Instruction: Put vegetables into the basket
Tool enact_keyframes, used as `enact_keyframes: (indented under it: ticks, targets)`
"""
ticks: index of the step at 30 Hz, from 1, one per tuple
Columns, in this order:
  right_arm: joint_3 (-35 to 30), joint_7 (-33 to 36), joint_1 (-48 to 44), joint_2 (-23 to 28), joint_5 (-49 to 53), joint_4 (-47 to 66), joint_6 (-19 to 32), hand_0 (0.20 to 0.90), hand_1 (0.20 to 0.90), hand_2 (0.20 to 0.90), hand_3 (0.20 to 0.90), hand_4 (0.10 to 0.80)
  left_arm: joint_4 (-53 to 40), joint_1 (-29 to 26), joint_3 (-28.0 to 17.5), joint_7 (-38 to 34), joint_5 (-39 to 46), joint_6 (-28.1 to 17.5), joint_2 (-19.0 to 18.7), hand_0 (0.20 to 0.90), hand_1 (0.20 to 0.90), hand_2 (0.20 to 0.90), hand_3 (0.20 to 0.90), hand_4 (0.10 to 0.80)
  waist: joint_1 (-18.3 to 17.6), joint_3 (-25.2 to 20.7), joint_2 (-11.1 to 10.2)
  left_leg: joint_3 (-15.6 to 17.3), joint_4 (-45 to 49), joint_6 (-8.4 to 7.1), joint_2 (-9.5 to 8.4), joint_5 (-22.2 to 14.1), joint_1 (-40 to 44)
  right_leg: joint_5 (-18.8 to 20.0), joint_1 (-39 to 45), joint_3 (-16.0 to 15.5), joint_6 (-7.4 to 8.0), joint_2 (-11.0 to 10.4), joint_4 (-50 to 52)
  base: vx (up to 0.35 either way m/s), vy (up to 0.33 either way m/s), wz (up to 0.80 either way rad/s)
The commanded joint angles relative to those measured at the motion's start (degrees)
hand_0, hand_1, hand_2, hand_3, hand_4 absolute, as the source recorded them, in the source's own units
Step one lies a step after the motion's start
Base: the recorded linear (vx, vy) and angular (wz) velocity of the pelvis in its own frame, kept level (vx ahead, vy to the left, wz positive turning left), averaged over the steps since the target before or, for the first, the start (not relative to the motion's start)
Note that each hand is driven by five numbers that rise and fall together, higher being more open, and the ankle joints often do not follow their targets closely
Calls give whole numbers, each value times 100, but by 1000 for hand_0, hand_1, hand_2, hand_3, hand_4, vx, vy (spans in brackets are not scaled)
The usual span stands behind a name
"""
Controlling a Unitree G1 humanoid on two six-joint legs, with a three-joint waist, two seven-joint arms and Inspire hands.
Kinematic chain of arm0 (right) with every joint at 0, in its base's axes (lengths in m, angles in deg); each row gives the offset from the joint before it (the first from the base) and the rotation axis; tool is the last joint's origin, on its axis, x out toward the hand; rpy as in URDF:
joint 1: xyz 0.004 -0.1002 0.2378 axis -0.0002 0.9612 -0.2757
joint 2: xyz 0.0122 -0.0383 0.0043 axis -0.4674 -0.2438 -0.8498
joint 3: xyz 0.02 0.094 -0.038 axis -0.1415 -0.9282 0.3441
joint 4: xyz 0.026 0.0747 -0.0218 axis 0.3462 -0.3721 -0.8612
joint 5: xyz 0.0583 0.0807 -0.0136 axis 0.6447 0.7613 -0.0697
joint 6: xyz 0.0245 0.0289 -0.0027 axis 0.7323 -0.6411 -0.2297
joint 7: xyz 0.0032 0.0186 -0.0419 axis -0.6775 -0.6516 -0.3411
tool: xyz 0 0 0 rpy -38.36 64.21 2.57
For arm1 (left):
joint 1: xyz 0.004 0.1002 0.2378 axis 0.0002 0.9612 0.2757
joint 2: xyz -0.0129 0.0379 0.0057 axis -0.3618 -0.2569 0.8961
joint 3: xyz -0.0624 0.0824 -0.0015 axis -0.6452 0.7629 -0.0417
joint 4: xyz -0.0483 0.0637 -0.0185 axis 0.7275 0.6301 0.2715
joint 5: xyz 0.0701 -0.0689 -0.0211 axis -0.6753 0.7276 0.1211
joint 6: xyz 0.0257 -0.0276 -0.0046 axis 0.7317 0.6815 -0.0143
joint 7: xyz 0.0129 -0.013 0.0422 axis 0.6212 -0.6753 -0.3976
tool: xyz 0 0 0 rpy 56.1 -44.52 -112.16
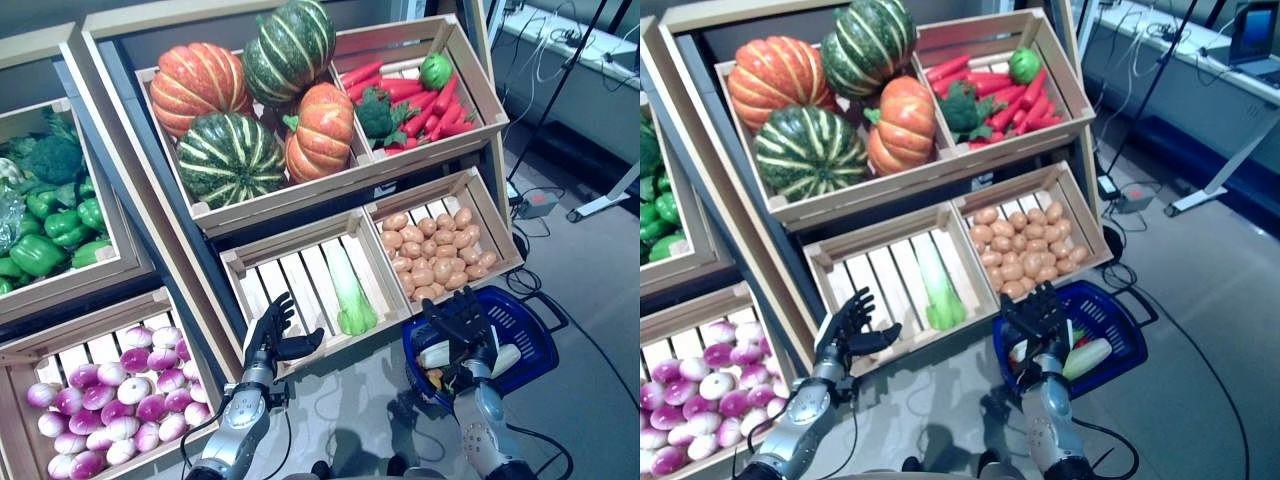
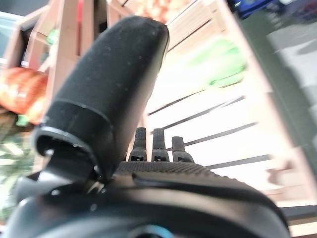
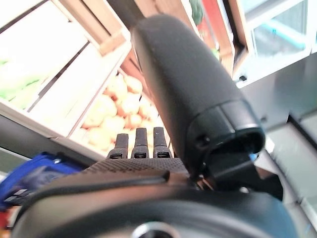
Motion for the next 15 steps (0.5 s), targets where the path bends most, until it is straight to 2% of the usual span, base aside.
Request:
enact_keyframes:
  ticks: [1, 4, 6, 10, 11, 13, 14, 15]
  targets:
    - [38, 243, -297, -5, -388, 256, 694, 900, 900, 900, 900, 800, -105, -444, 220, -202, -224, -852, 81, 900, 900, 900, 900, 800, -7, -196, -188, -200, -123, -115, -37, 339, -241, 599, 187, 289, -141, -21, -417, 26, -54, 0]
    - [86, 615, -199, -217, -83, 189, 895, 900, 900, 900, 900, 800, -72, -392, 376, -272, -389, -1075, 269, 900, 900, 900, 900, 800, -19, -141, -205, -185, -49, -95, -31, 294, -248, 598, 180, 303, -152, 0, -378, 16, -74, 0]
    - [114, 815, -176, -317, 38, 110, 946, 900, 900, 900, 900, 800, -99, -433, 454, -403, -481, -1172, 251, 900, 900, 900, 900, 800, -22, -92, -195, -203, -13, -89, -32, 272, -250, 601, 186, 322, -169, 23, -384, 1, -71, 0]
    - [291, 963, -187, -386, -28, 131, 688, 900, 900, 900, 900, 800, -60, -468, 434, -518, -162, -1198, 223, 900, 900, 900, 900, 800, -49, 23, -244, -161, 644, -130, -80, 13, -393, 641, 168, 388, -259, 13, -392, 10, -62, -1]
    - [320, 942, -158, -378, -51, 177, 648, 900, 900, 900, 900, 800, -81, -439, 394, -522, -97, -1224, 223, 900, 900, 900, 900, 800, -58, 66, -289, -128, 1156, -148, -86, 34, -542, 655, 156, 399, -306, 1, -384, 9, -83, -2]
    - [414, 793, -23, -300, -99, 280, 606, 900, 900, 900, 900, 800, -142, -308, 287, -445, 63, -1363, 265, 900, 900, 900, 900, 800, -50, 236, -388, -86, 2385, -163, -88, 322, -1105, 711, 147, 394, -430, -23, -336, 38, -80, 8]
    - [422, 692, 18, -230, -89, 214, 657, 900, 900, 900, 900, 800, -185, -198, 241, -283, 46, -1415, 290, 900, 900, 900, 900, 800, -30, 344, -390, -65, 2809, -185, -71, 514, -1428, 720, 156, 428, -467, 4, -266, 85, -11, 14]
    - [407, 681, 15, -202, -85, 155, 667, 900, 900, 900, 900, 800, -191, -162, 231, -201, 44, -1412, 305, 900, 900, 900, 900, 800, -14, 378, -361, -76, 2778, -216, -47, 610, -1537, 702, 169, 457, -467, 41, -239, 118, 49, 3]
